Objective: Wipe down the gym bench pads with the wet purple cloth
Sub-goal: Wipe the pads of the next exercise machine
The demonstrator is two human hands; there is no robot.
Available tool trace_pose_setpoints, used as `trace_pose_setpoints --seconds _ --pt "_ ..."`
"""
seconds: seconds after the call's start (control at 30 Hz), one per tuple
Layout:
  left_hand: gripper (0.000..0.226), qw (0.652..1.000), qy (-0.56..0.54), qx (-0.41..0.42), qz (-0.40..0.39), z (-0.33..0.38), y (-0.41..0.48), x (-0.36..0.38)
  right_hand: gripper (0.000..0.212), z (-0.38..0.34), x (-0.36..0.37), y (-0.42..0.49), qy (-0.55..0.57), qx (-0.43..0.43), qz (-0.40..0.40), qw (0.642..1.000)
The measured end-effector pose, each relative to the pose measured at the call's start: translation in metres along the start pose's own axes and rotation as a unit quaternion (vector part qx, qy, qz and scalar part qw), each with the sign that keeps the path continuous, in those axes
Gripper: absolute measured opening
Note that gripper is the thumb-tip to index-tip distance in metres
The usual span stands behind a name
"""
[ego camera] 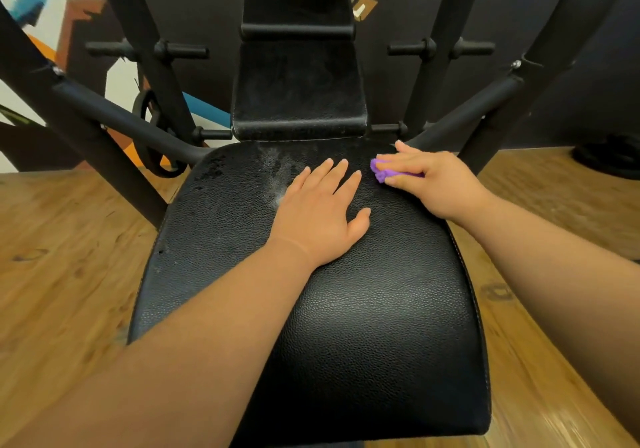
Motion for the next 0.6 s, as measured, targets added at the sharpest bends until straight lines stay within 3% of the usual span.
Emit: trace_pose_setpoints --seconds 0.2,0.4,0.6 --pt "0.064 1.000 0.003 -0.001 -0.003 -0.001 0.001 0.002 0.031 0.001 0.003 -0.014 0.011 0.002 0.021 1.000" --pt "0.086 1.000 0.001 0.023 0.008 0.004 0.000 0.001 0.037 0.001 0.002 -0.017 0.007 -0.009 0.000 1.000" --pt "0.066 1.000 -0.002 0.017 -0.005 0.002 0.000 0.003 0.033 0.000 0.004 -0.014 0.010 0.010 0.026 1.000"
Point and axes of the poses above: each hand's wrist, its own y-axis towards the middle knuckle, its own x-axis out of the palm, z = x × y, the point moved 6 cm from there along y, towards the middle knuckle, and after that the axes turned 3 degrees about x, right-handed, at the moved point
